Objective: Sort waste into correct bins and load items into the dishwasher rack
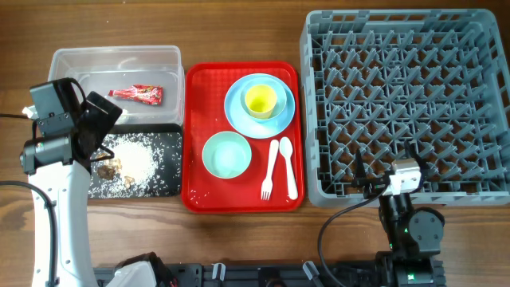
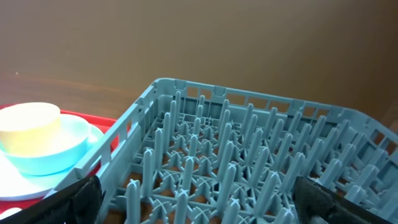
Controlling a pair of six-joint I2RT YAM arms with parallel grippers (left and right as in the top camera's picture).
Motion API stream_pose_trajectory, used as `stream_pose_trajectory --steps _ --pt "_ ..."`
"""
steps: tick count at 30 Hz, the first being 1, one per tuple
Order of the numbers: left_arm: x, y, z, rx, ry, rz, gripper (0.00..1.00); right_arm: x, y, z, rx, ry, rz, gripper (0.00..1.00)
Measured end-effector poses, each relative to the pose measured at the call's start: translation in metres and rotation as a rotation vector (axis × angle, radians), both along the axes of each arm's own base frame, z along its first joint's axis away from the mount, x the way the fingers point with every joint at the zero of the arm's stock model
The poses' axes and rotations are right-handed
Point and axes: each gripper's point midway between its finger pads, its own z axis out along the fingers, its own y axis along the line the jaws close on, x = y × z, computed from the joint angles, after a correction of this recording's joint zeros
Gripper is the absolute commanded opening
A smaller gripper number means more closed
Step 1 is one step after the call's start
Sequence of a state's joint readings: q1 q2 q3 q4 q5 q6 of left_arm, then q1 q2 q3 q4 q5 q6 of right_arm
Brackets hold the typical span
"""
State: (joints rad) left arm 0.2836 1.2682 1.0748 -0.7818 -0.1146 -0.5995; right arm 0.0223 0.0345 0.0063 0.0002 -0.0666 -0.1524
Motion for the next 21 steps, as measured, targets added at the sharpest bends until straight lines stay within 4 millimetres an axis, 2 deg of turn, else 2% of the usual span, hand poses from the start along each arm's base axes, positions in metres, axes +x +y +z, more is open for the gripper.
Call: stream_pose_trajectory --steps 3,4,5,7,10,14,16,19,20,21 --pt "0.0 0.0 0.0 0.0 0.0 0.0 1.0 -0.001 0.01 0.005 0.016 -0.017 0.057 1.0" --pt "0.0 0.0 0.0 0.0 0.0 0.0 1.0 -0.003 0.021 0.011 0.047 -0.039 0.126 1.0" --pt "0.0 0.0 0.0 0.0 0.0 0.0 1.0 -0.01 0.043 0.018 0.109 -0.052 0.258 1.0" --pt "0.0 0.0 0.0 0.0 0.0 0.0 1.0 -0.02 0.065 0.021 0.17 -0.036 0.401 1.0" --pt "0.0 0.0 0.0 0.0 0.001 -0.001 1.0 -0.033 0.082 0.043 0.201 -0.107 0.529 1.0" --pt "0.0 0.0 0.0 0.0 0.001 -0.001 1.0 -0.039 0.087 0.059 0.324 -0.12 0.578 1.0" --pt "0.0 0.0 0.0 0.0 0.001 0.0 1.0 -0.038 0.086 0.053 0.387 -0.07 0.573 1.0" --pt "0.0 0.0 0.0 0.0 0.001 0.0 1.0 -0.03 0.077 0.036 0.496 0.08 0.475 1.0" --pt "0.0 0.0 0.0 0.0 0.001 0.0 1.0 -0.029 0.072 0.037 0.517 0.115 0.435 1.0" --pt "0.0 0.0 0.0 0.0 0.001 0.0 1.0 -0.03 0.068 0.048 0.531 0.13 0.399 1.0"
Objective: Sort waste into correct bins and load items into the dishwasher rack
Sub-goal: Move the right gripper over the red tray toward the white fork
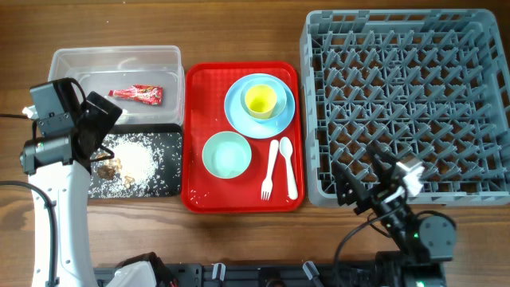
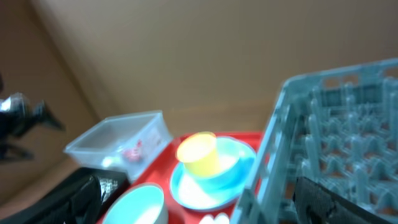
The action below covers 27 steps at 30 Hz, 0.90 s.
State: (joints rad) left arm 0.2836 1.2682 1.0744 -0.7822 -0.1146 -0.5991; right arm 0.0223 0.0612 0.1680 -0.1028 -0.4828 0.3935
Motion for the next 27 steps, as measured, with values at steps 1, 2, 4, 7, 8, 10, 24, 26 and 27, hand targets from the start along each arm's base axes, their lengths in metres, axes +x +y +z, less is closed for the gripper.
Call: stream_pose_trajectory --steps 1,2,4,7,8,10,24,26,27 --pt "0.0 0.0 0.0 0.0 0.0 0.0 1.0 -0.001 -0.005 0.008 0.002 0.036 -0.032 1.0" --pt "0.0 0.0 0.0 0.0 0.0 0.0 1.0 -0.001 -0.012 0.028 0.002 0.07 -0.08 1.0" --pt "0.0 0.0 0.0 0.0 -0.001 0.0 1.0 0.001 -0.022 0.046 -0.022 0.18 -0.139 1.0" --pt "0.0 -0.001 0.0 -0.004 -0.002 -0.003 1.0 0.022 -0.027 0.063 -0.086 0.409 -0.164 1.0" --pt "0.0 -0.001 0.0 -0.005 -0.002 -0.004 1.0 0.03 -0.026 0.064 -0.1 0.488 -0.155 1.0" --pt "0.0 -0.001 0.0 -0.006 -0.001 -0.004 1.0 0.056 -0.015 0.069 -0.08 0.581 -0.087 1.0" --pt "0.0 -0.001 0.0 -0.006 0.0 -0.004 1.0 0.085 0.165 -0.07 -0.017 1.165 0.261 0.07" --pt "0.0 -0.001 0.0 -0.006 0.001 -0.004 1.0 0.071 0.184 -0.088 -0.154 1.133 0.203 0.11" --pt "0.0 -0.001 0.0 -0.006 0.0 -0.004 1.0 0.067 0.189 -0.093 -0.204 1.109 0.177 0.12"
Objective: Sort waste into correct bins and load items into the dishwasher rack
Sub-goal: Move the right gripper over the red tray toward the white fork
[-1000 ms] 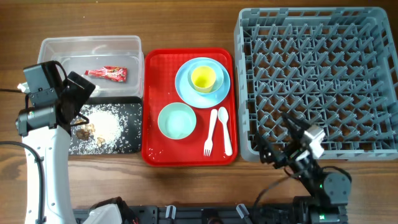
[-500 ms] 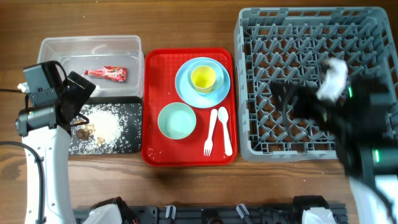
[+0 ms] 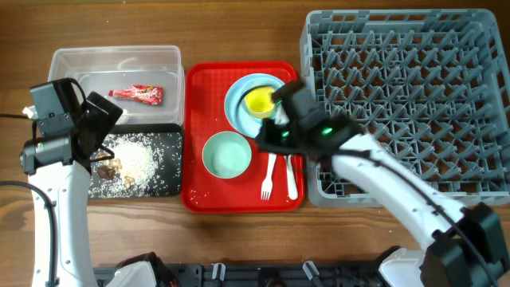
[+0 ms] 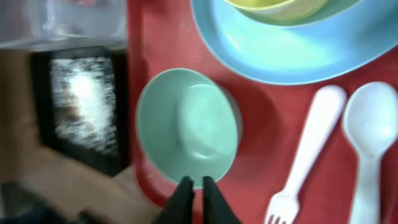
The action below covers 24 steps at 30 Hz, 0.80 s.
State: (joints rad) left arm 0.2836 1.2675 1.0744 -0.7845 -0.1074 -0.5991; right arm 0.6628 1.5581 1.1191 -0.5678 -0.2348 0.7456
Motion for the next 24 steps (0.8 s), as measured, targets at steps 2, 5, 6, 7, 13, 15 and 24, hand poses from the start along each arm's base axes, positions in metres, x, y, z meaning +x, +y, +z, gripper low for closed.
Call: stream_pose_trajectory --steps 2,5,6,7,13,15,24 --pt "0.0 0.0 0.0 0.0 0.0 0.0 1.0 -0.003 0.004 -0.004 -0.072 -0.056 -0.001 0.15" --pt "0.0 0.0 0.0 0.0 0.0 0.0 1.0 0.0 0.0 -0.01 -0.149 -0.105 -0.04 0.15" --pt "0.0 0.0 0.0 0.0 0.0 0.0 1.0 0.001 -0.002 -0.013 -0.164 -0.101 -0.055 0.15" --pt "0.0 0.0 0.0 0.0 0.0 0.0 1.0 0.001 -0.003 -0.017 -0.175 -0.093 -0.068 0.15" --pt "0.0 0.0 0.0 0.0 0.0 0.0 1.0 -0.007 -0.018 -0.067 -0.291 0.026 -0.123 0.15" --pt "0.0 0.0 0.0 0.0 0.0 0.0 1.0 -0.011 -0.021 -0.082 -0.321 0.067 -0.142 0.16" --pt "0.0 0.0 0.0 0.0 0.0 0.0 1.0 -0.026 -0.036 -0.093 -0.357 0.188 -0.282 0.19"
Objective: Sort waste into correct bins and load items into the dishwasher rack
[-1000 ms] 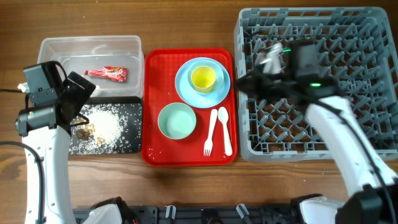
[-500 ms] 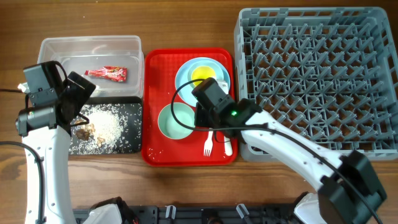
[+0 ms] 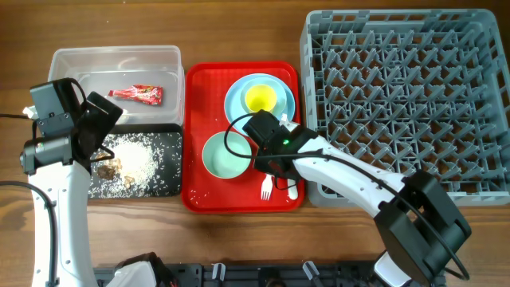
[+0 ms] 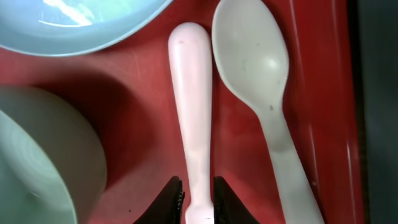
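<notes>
A white fork (image 4: 191, 106) lies on the red tray (image 3: 199, 88) beside a white spoon (image 4: 258, 68). My right gripper (image 4: 196, 200) is down over the fork, one finger pressed against each side of its neck near the tines. In the overhead view the right gripper (image 3: 269, 166) sits between the mint bowl (image 3: 223, 155) and the spoon (image 3: 289, 169). A yellow cup (image 3: 260, 99) stands on a blue plate (image 3: 236, 108). My left gripper (image 3: 102, 113) hangs by the bins; its jaws are too dark to read.
The grey dishwasher rack (image 3: 406, 104) fills the right side. At the left stand a clear bin (image 3: 64, 62) with a red wrapper (image 3: 137, 93) and a black tray (image 3: 169, 163) with rice and food scraps (image 3: 119, 165).
My right gripper was over the mint bowl with its fingers together. Now it is low over the fork, fingers against the fork's neck. The left arm has not moved.
My right gripper was open at the rack's near edge, looking across the rack. Then it had turned toward the tray. Later it was shut above the mint bowl, and now it grips the fork on the tray. The left arm stayed still.
</notes>
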Controlling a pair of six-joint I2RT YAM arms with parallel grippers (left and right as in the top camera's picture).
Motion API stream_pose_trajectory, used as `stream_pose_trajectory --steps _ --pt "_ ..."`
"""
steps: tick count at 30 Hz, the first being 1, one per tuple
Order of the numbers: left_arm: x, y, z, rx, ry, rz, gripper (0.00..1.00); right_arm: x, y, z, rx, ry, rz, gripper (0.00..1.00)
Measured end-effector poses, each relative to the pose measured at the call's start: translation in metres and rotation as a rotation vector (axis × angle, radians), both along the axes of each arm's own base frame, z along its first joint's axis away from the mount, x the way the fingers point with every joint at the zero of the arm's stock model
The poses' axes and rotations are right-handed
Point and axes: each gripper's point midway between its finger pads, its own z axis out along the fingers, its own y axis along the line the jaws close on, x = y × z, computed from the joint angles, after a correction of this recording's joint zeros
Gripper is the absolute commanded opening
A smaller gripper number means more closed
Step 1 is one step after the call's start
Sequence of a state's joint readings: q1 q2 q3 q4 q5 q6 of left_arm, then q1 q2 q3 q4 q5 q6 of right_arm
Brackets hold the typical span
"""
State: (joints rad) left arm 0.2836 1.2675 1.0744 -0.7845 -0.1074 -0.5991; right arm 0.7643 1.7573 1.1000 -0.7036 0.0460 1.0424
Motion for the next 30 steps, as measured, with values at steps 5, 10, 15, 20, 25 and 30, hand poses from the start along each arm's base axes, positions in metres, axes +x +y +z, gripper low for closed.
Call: stream_pose_trajectory --steps 5,10,15,20,25,30 --pt "0.0 0.0 0.0 0.0 0.0 0.0 1.0 -0.003 0.0 0.0 0.006 0.015 -0.018 0.19" --pt "0.0 0.0 0.0 0.0 0.0 0.0 1.0 -0.005 -0.001 -0.009 -0.006 0.038 -0.027 0.21" --pt "0.0 0.0 0.0 0.0 0.0 0.0 1.0 -0.008 0.001 -0.019 -0.009 0.067 -0.031 0.24" --pt "0.0 0.0 0.0 0.0 0.0 0.0 1.0 -0.007 0.008 -0.025 0.018 0.079 -0.027 0.23" --pt "0.0 0.0 0.0 0.0 0.0 0.0 1.0 -0.008 0.01 -0.027 0.024 0.088 -0.028 0.17" --pt "0.0 0.0 0.0 0.0 0.0 0.0 1.0 -0.009 0.01 -0.027 0.028 0.091 -0.033 0.1"
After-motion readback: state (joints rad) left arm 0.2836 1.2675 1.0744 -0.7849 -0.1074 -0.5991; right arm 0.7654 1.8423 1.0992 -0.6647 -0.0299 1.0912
